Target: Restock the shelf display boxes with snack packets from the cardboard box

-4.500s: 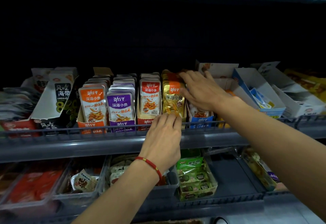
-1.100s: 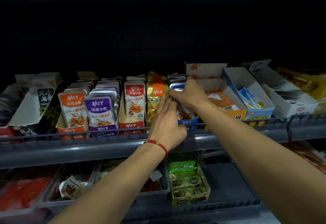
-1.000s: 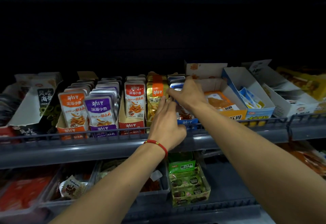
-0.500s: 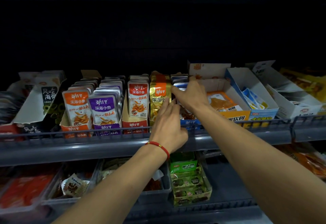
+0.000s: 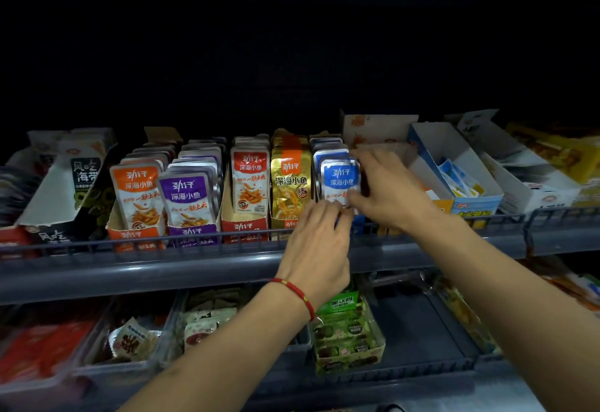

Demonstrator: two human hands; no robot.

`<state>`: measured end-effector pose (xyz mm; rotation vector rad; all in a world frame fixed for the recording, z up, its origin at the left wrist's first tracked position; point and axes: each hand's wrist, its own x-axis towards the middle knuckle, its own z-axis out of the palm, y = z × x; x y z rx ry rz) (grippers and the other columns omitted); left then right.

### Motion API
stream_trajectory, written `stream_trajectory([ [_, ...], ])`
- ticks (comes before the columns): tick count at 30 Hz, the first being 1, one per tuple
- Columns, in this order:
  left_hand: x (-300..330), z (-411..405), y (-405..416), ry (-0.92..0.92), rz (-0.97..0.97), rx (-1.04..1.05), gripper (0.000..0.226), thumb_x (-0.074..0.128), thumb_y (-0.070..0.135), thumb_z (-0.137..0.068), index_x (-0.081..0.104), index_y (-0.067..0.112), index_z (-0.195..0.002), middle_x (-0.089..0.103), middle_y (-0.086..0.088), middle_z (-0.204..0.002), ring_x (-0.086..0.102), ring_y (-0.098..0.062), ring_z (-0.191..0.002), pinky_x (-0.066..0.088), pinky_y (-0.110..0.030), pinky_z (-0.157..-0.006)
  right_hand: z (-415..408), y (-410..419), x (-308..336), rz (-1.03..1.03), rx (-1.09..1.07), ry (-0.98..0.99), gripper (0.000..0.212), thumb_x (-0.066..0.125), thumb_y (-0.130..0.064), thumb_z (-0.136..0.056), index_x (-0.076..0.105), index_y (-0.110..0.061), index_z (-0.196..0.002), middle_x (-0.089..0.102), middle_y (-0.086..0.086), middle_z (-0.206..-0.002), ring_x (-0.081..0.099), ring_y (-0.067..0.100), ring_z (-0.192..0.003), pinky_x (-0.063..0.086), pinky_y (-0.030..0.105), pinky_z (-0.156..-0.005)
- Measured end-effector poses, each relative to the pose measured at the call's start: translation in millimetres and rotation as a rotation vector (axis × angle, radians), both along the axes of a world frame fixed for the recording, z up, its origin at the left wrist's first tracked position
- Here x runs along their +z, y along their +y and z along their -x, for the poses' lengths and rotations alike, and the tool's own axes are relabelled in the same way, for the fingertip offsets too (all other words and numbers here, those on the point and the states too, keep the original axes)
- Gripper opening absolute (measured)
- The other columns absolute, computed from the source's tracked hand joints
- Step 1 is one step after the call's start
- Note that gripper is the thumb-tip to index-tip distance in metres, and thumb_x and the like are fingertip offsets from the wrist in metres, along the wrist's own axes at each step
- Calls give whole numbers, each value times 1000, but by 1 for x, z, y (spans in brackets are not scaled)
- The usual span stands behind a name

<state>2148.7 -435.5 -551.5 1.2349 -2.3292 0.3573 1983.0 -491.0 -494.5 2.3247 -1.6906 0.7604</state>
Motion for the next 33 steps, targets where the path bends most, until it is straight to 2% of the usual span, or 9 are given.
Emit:
stream_trajectory([
  [3, -2, 4, 0, -6, -27, 12, 67, 66, 10, -73, 51, 4, -139, 56, -13, -132, 49, -31, -126, 29, -46, -121, -6, 2, -1, -83, -25, 27, 88, 77, -40, -85, 27, -18, -154, 47, 11, -142, 41, 28, -130, 39, 35, -99],
  [7, -4, 4, 4, 18, -53, 2, 70, 65, 7, -75, 47, 3, -142, 54, -13, -137, 46, -30, -131, 27, -45, -122, -15, -4, 4, -179, -36, -4, 104, 82, -29, -82, 14, -18, -159, 44, 15, -145, 40, 31, -134, 42, 42, -105],
  [9, -4, 3, 5, 26, -59, -1, 71, 64, 5, -75, 46, 3, -144, 53, -13, -139, 45, -29, -134, 25, -44, -123, -20, -7, 3, -187, -58, -15, 105, 82, -24, -82, 12, -17, -160, 42, 16, -144, 40, 32, -135, 42, 42, -106],
  [15, -3, 2, 7, 36, -64, -11, 71, 64, 3, -73, 48, 3, -142, 54, -13, -137, 45, -29, -133, 22, -41, -125, -27, -13, -5, -137, -79, -70, 101, 81, -16, -82, 16, -15, -159, 43, 15, -142, 45, 32, -131, 48, 44, -105],
  [21, -2, 0, 7, 28, -80, -23, 76, 62, 4, -76, 40, 5, -149, 47, -12, -147, 38, -28, -141, 16, -42, -126, -24, -9, -1, -129, -56, -84, 100, 83, -16, -81, 19, -15, -158, 41, 14, -144, 44, 31, -132, 47, 40, -105],
  [26, 0, -2, 8, 30, -106, -39, 79, 58, 3, -81, 30, 5, -155, 34, -14, -160, 26, -27, -150, 9, -40, -127, -23, -1, 0, -135, -38, -116, 95, 79, -17, -85, 19, -16, -158, 39, 13, -147, 41, 29, -137, 44, 38, -106],
  [30, 2, -4, 10, 59, -97, -45, 76, 59, 2, -79, 37, 5, -151, 41, -13, -155, 32, -28, -146, 21, -42, -125, -17, 6, 1, -95, -15, -115, 85, 78, -18, -85, 28, -15, -153, 42, 13, -144, 43, 28, -134, 44, 36, -103],
  [33, 5, -13, 10, 78, -53, -42, 70, 63, 5, -77, 46, 6, -145, 50, -13, -146, 40, -30, -140, 29, -45, -121, -11, 12, -1, 10, 10, -158, 66, 72, -14, -90, 39, -14, -148, 48, 12, -139, 48, 26, -129, 40, 27, -96],
])
